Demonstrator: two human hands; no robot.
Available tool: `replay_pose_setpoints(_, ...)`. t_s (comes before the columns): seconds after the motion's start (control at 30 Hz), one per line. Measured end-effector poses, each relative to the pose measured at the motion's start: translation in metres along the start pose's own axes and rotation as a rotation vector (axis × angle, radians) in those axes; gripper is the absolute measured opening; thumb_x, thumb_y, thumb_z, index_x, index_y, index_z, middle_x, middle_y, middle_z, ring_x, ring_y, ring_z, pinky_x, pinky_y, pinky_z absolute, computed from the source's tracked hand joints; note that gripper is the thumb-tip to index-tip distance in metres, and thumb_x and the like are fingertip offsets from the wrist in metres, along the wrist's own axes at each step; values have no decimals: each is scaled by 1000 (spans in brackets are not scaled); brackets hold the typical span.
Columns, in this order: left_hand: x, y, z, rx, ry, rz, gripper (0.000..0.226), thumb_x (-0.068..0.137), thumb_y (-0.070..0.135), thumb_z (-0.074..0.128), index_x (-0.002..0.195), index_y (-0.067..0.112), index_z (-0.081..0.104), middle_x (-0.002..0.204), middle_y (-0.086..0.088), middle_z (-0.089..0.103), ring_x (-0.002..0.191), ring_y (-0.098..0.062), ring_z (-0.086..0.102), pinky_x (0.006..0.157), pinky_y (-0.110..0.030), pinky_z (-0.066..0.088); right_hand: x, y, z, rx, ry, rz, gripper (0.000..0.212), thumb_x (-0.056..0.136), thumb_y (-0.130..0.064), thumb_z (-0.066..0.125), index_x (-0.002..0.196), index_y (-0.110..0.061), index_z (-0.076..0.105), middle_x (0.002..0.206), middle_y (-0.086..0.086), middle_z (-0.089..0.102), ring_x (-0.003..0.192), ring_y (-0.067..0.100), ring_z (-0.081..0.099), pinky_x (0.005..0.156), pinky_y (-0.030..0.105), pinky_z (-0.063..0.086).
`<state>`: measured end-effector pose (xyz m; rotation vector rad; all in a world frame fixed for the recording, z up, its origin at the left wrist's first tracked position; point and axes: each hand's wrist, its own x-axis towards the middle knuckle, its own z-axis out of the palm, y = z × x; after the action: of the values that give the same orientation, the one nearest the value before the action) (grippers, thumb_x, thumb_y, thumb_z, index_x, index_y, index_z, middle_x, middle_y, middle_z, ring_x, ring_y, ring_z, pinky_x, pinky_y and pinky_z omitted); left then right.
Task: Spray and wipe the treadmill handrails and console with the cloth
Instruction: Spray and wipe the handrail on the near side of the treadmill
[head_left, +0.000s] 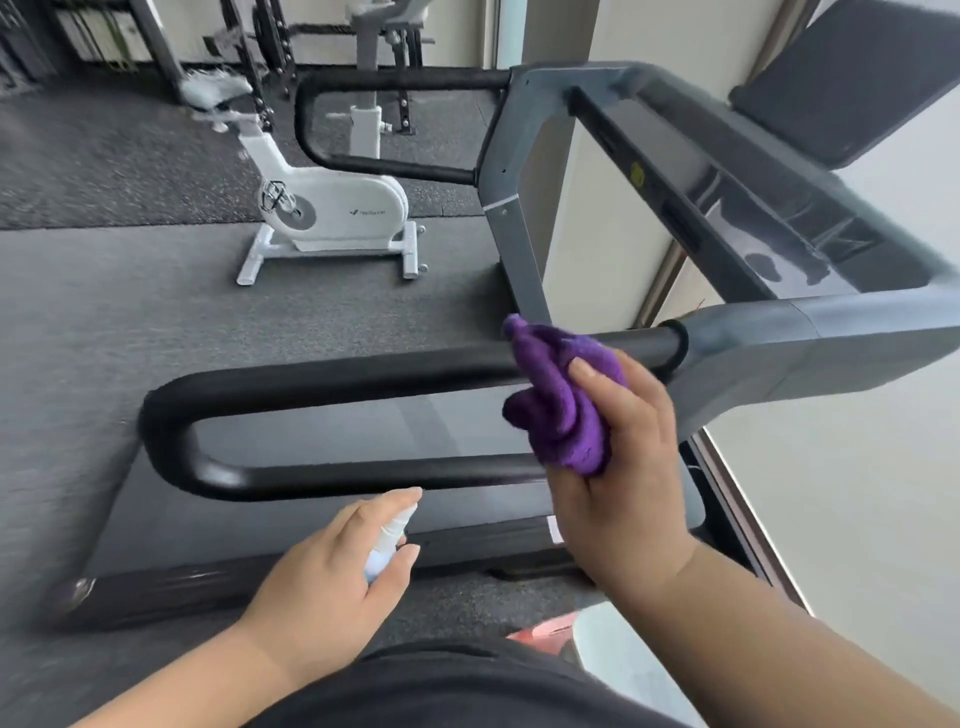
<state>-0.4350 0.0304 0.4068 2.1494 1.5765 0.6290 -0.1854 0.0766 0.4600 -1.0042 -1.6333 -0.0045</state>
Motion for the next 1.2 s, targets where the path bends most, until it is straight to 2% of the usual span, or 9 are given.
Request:
replay_pose_setpoints(0.1, -2, 10, -2, -14, 60, -97, 53, 91, 51, 50, 131, 64, 17, 108, 36, 51, 95, 22, 48, 76, -4, 36, 28, 1, 7, -130, -56, 34, 62, 80, 0, 72, 135, -18, 50, 139, 7, 47, 130, 26, 44, 112, 39, 33)
replay_pose_setpoints(0.17, -4, 14, -7, -14, 110, -151, 52, 89, 53, 47, 131, 65, 18, 111, 34, 53, 97, 14, 51, 77, -9, 37, 35, -2, 28, -260, -217, 45, 63, 77, 0, 73, 135, -17, 54, 141, 8, 50, 131, 34, 43, 114, 44, 31)
replay_pose_setpoints(0.23, -9, 14, -13, -7, 161, -183, 52, 88, 50, 49, 131, 63, 21, 110, 31, 56, 98, 14, 51, 75, -7, 37, 30, -9, 51, -354, -343, 17, 64, 76, -2, 72, 135, -19, 55, 141, 7, 52, 134, 35, 42, 115, 50, 28)
replay_pose_setpoints(0.47, -43, -8, -27, 3, 267, -299, 51, 88, 41, 58, 130, 56, 33, 112, 18, 63, 98, 19, 47, 80, 3, 32, 10, -36, 111, -364, -452, -184, 82, 65, -5, 77, 139, -22, 47, 141, 8, 49, 137, 34, 35, 120, 48, 9)
replay_pose_setpoints(0.6, -57, -28, -35, -25, 268, -336, 49, 89, 42, 56, 128, 59, 32, 112, 16, 63, 101, 2, 52, 79, -4, 36, 8, -55, 136, -338, -461, -226, 74, 69, -5, 73, 138, -21, 51, 140, 9, 50, 136, 35, 37, 119, 48, 12)
replay_pose_setpoints(0.77, -70, -58, -54, -70, 276, -332, 49, 88, 43, 55, 130, 55, 32, 112, 13, 63, 98, -5, 57, 81, -24, 42, 2, -82, 168, -337, -473, -253, 71, 72, -5, 73, 138, -22, 53, 142, 9, 50, 137, 34, 37, 119, 50, 15)
replay_pose_setpoints(0.93, -92, -107, -88, -77, 273, -307, 49, 89, 42, 56, 133, 51, 37, 113, 13, 64, 99, -4, 56, 82, -21, 41, -4, -122, 214, -355, -449, -265, 63, 76, -8, 72, 136, -21, 56, 141, 9, 52, 136, 35, 40, 118, 52, 21)
replay_pose_setpoints(1.03, -109, -144, -120, -62, 264, -254, 52, 90, 35, 62, 133, 49, 37, 109, 13, 66, 95, -5, 57, 79, -24, 44, -9, -146, 249, -446, -502, -330, 59, 77, -12, 71, 135, -20, 57, 139, 9, 53, 134, 36, 42, 119, 52, 18)
replay_pose_setpoints(1.2, -138, -211, -166, 5, 233, -138, 49, 92, 33, 66, 133, 43, 41, 102, 12, 67, 91, -7, 55, 69, -24, 45, -33, -162, 288, -676, -667, -517, 45, 86, -12, 46, 129, -15, 60, 134, 11, 57, 127, 37, 46, 121, 48, 7)
